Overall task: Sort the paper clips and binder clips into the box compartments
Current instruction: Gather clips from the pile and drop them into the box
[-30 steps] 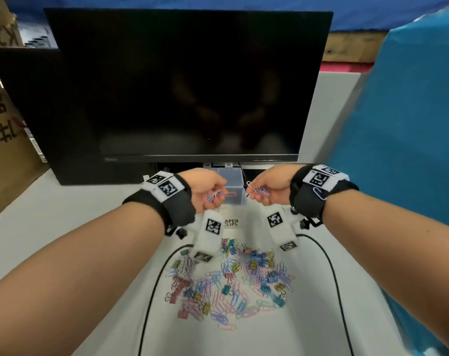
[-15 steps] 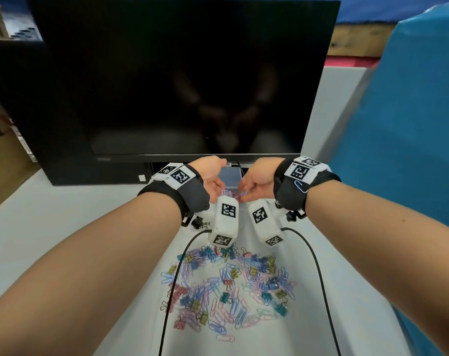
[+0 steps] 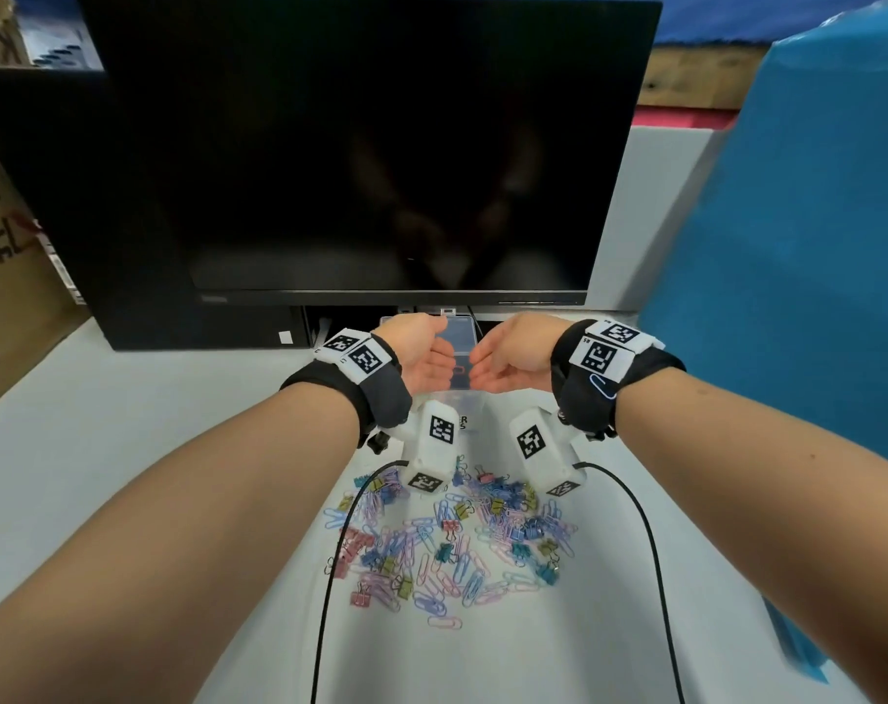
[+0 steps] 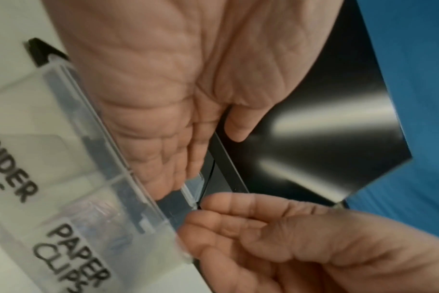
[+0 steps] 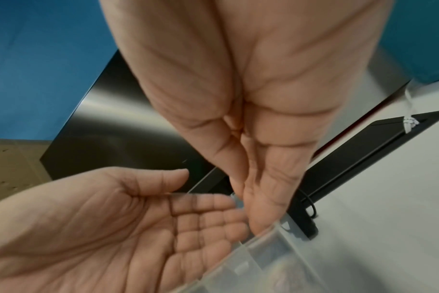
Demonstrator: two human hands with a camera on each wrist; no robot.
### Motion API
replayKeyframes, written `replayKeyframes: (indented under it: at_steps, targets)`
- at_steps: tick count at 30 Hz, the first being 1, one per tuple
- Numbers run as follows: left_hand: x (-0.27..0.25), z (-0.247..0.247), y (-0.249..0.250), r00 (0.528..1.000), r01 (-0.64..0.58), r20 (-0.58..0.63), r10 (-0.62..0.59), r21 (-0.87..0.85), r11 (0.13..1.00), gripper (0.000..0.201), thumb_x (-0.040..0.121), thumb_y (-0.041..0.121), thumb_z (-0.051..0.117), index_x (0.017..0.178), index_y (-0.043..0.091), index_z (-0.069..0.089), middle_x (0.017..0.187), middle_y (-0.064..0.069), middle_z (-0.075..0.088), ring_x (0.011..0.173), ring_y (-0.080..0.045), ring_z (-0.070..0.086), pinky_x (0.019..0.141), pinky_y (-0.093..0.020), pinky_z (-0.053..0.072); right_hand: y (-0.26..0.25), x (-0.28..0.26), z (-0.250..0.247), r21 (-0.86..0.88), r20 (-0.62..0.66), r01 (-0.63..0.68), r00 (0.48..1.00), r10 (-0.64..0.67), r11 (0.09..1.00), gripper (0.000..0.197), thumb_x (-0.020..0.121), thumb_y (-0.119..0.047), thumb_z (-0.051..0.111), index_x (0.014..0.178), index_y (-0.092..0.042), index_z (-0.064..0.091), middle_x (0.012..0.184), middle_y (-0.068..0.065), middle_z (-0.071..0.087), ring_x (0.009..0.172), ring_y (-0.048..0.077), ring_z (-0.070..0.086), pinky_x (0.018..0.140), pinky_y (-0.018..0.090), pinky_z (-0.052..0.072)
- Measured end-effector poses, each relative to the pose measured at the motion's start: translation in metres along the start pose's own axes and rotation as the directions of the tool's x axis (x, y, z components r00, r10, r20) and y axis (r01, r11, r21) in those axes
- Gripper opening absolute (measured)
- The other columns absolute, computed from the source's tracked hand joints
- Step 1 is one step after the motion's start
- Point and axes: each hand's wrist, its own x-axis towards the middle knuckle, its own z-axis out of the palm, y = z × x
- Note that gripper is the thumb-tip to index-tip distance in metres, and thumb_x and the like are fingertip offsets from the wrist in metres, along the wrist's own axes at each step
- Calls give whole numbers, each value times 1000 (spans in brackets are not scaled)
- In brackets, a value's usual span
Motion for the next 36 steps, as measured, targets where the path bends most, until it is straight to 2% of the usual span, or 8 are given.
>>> replayKeyframes:
  at_steps: [3, 6, 8, 13, 17, 21, 29, 36]
  targets:
    - [-9, -3, -6, 939, -235, -110, 326, 487, 841, 17, 98, 17, 46, 97, 10, 62, 102, -10, 64, 83, -20, 64, 77, -33, 54, 9, -4, 0, -6, -29, 80, 996, -80, 997, 24, 94, 14, 38, 93, 3, 59, 94, 19, 61, 92, 28, 64, 63, 23, 57]
    - [-17, -21, -20, 859, -294, 107, 500, 904, 312, 18, 94, 21, 50, 101, 18, 66, 103, 1, 67, 93, -17, 64, 88, -34, 53, 16, -7, -1, 3, -98, 165, 982, -164, 986, 28, 90, 18, 43, 109, 2, 58, 93, 19, 62, 93, 27, 63, 70, 23, 53]
    - [-20, -34, -33, 853, -294, 173, 492, 939, 180, 23, 93, 20, 52, 112, 18, 66, 114, 2, 65, 105, -17, 61, 95, -31, 49, 20, -9, -2, -5, -136, 219, 967, -218, 976, 27, 89, 18, 45, 103, -1, 59, 82, 14, 62, 79, 23, 64, 68, 21, 54]
    - [-45, -56, -59, 758, -394, 145, 635, 879, 269, 19, 91, 17, 55, 108, 19, 64, 100, 6, 60, 89, -11, 57, 75, -17, 41, 38, -24, -13, -531, -142, 246, 918, -371, 811, 26, 83, 7, 58, 72, -16, 62, 77, 7, 62, 63, 15, 61, 70, 26, 57]
    - [-73, -63, -76, 910, -349, 258, 324, 900, 262, 20, 85, 15, 64, 103, 25, 64, 94, 10, 63, 87, -10, 63, 70, -11, 46, 55, -46, -8, -868, 34, 177, 953, -300, 465, 25, 84, 2, 56, 76, -21, 64, 77, -5, 60, 58, 10, 60, 63, 21, 53]
    - [-92, -55, -89, 942, -323, 293, 161, 922, 211, 43, 76, 12, 73, 115, 26, 61, 102, 12, 59, 88, 1, 57, 75, -8, 47, 76, -64, 8, -888, 206, 314, 925, -319, 335, 26, 80, 0, 59, 97, -14, 72, 78, -11, 61, 67, 5, 57, 65, 12, 45]
    - [-89, -28, -103, 960, -280, 280, -2, 960, 25, 112, 53, 54, 84, 144, 19, 30, 132, 4, 39, 115, -11, 46, 98, -21, 41, 111, -67, 34, -927, 332, 357, 924, -190, 116, 70, 65, -49, 79, 119, -15, 51, 111, 3, 49, 96, 20, 50, 87, 35, 49]
    - [-83, -11, -106, 972, -232, 232, 38, 973, -11, 83, 57, 51, 84, 122, 15, 46, 116, -1, 45, 102, -16, 55, 88, -32, 52, 115, -62, 48, -934, 327, 351, 916, -234, 68, 61, 74, -42, 74, 124, -13, 56, 113, 7, 50, 102, 26, 55, 85, 36, 50]
